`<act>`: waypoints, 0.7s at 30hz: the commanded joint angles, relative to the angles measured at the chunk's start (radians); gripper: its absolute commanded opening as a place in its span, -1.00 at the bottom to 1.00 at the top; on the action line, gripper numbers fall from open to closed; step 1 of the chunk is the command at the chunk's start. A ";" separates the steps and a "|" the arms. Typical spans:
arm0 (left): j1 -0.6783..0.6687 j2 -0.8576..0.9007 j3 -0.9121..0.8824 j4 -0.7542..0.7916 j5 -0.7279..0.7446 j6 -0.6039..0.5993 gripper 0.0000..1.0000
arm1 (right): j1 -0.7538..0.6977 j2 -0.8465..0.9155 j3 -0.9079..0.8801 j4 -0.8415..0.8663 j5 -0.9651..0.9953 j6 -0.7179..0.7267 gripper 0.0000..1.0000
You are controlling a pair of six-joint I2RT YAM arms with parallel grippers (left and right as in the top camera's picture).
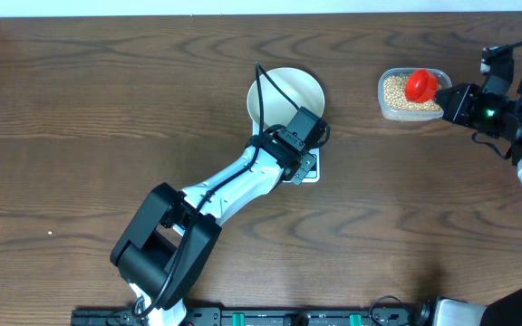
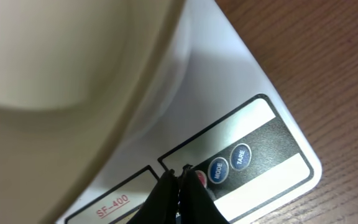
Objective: Scoop item into bowl and weigh 50g on scale
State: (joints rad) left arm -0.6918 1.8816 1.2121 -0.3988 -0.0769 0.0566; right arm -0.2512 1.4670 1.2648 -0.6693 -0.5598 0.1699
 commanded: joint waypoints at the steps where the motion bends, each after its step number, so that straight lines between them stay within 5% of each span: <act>1: 0.003 0.023 -0.018 -0.007 0.020 -0.016 -0.85 | -0.003 -0.001 -0.001 -0.004 0.008 -0.023 -0.98; 21: 0.011 0.093 -0.033 0.000 0.020 -0.005 -0.85 | -0.003 -0.001 -0.001 0.000 0.034 -0.022 -0.98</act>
State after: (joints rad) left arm -0.6907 1.9251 1.2076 -0.3943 -0.0582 0.0502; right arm -0.2512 1.4670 1.2648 -0.6697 -0.5285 0.1696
